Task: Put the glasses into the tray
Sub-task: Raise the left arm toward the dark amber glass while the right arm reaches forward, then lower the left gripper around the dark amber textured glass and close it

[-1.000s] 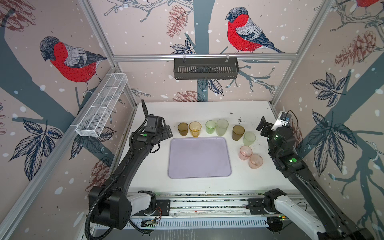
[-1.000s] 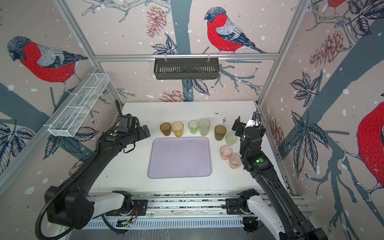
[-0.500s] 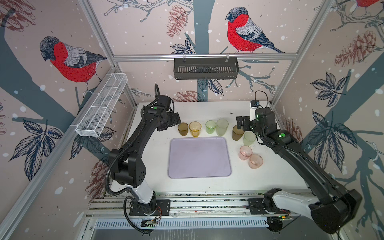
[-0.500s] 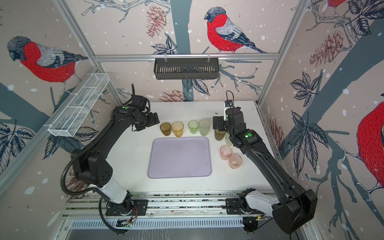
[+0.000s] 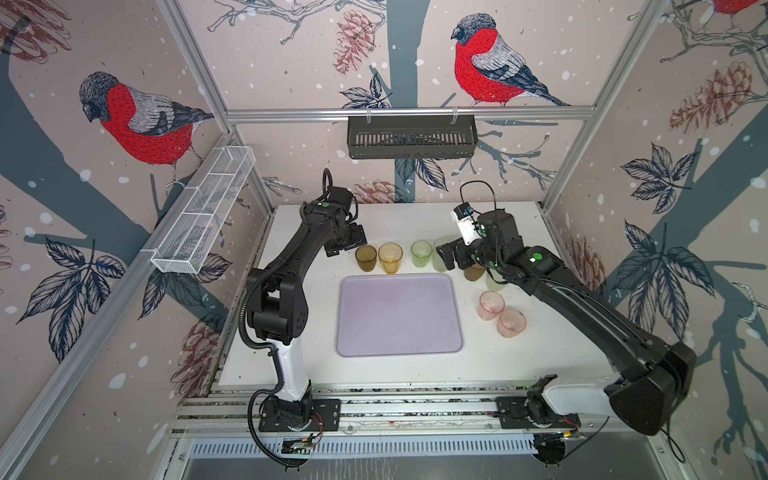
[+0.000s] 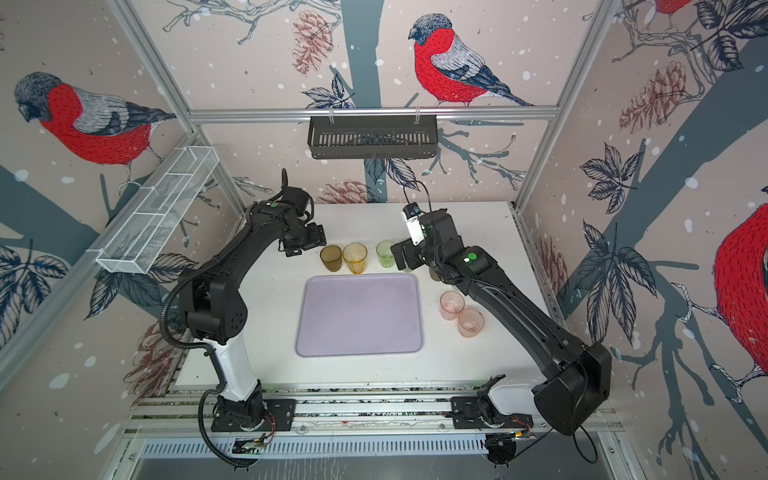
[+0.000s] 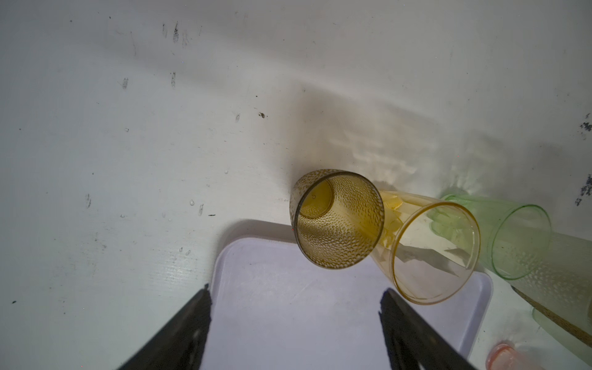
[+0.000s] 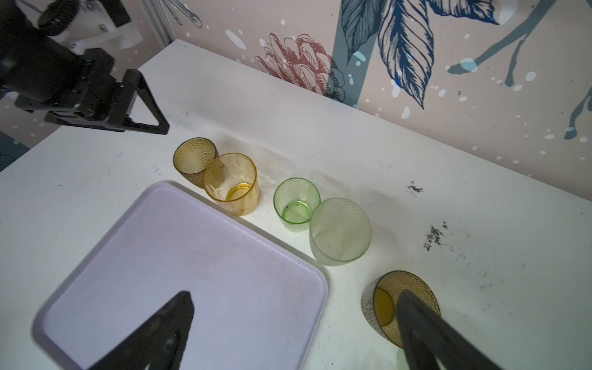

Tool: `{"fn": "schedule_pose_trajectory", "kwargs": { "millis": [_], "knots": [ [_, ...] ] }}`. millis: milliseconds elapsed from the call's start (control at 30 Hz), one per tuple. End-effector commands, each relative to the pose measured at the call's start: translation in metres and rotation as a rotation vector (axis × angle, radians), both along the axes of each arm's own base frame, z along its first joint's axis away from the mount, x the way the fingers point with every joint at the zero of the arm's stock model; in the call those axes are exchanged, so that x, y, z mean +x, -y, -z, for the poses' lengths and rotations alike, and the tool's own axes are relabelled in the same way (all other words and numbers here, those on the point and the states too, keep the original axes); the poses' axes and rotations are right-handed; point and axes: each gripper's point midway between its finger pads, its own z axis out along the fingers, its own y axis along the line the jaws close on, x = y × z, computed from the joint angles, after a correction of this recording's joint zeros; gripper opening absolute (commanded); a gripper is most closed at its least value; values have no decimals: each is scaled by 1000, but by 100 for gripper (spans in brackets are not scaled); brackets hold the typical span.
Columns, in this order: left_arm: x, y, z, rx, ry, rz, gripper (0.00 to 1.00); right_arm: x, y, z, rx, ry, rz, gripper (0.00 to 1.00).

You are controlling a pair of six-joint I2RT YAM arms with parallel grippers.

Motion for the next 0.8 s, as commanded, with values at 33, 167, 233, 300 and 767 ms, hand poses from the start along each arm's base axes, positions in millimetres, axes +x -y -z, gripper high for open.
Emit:
{"fn": "schedule_pose_trajectory", "kwargs": {
  "millis": [33,167,233,300,767],
  "knots": [
    [6,0,8,15,-8,17,80,-4,-8,0,-18,5,-35,100],
    [13,1,15,24,-10,21,75,-6,-18,-1,6,-3,-46,99],
    [16,2,20,25,-17,25,73,-6,-20,-1,-1,-6,-51,100],
    [19,3,23,26,-18,28,70,-6,-20,0,-4,-12,-53,99],
    [22,8,51,57,-70,56,52,0,-19,1,-19,3,-38,99]
  ]
}}
